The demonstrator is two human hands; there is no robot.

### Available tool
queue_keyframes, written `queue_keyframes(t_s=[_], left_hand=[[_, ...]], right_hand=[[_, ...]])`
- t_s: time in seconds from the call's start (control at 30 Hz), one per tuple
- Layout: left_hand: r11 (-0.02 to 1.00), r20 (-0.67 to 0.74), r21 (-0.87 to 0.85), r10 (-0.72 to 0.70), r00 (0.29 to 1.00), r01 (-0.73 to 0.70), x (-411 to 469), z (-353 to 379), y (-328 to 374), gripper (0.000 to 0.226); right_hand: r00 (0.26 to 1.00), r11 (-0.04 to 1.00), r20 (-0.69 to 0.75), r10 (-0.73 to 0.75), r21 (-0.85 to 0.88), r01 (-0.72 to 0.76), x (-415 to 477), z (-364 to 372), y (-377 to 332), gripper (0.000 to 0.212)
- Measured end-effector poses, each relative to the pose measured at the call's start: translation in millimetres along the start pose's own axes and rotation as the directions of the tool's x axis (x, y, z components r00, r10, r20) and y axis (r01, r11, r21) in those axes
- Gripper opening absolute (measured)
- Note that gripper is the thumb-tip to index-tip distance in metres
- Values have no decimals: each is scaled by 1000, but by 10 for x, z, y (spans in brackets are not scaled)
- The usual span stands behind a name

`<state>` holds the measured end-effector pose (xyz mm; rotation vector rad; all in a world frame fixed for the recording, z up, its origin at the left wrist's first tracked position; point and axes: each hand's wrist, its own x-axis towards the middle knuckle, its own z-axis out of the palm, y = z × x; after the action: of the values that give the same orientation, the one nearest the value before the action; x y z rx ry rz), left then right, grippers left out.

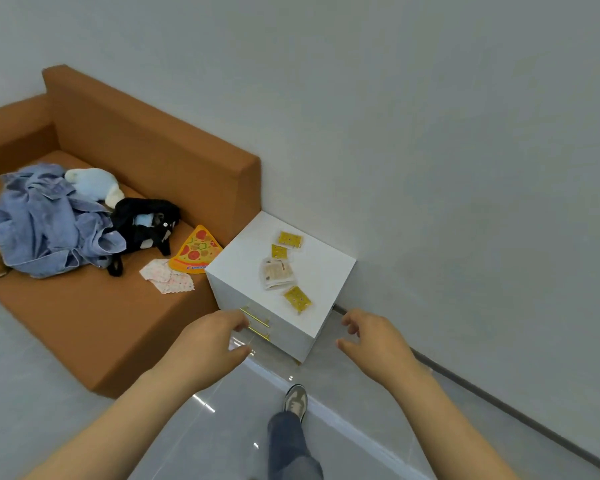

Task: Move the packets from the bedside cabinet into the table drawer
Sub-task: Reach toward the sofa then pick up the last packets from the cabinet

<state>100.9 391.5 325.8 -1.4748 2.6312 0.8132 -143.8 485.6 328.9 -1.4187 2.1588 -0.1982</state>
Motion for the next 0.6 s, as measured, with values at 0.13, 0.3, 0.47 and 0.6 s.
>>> queue_keyframes(t_s=[0.13, 0.3, 0.47, 0.6], left_hand=[[999, 26, 20, -46, 999, 45, 653, -7, -123, 33], [985, 108, -21, -167, 980, 170, 1440, 74, -356, 32], [969, 177, -24, -238, 955, 246, 2047, 276, -619, 36], [957, 235, -13, -277, 932, 288, 2468, 448, -855, 36]], right_hand=[[998, 998, 54, 41, 36, -43, 710, 7, 68, 38], [989, 994, 124, 82, 57, -89, 1502, 52, 186, 37], [977, 990, 181, 111, 63, -124, 2162, 231, 297, 38], [966, 985, 213, 147, 56, -162, 2562, 427, 359, 39]])
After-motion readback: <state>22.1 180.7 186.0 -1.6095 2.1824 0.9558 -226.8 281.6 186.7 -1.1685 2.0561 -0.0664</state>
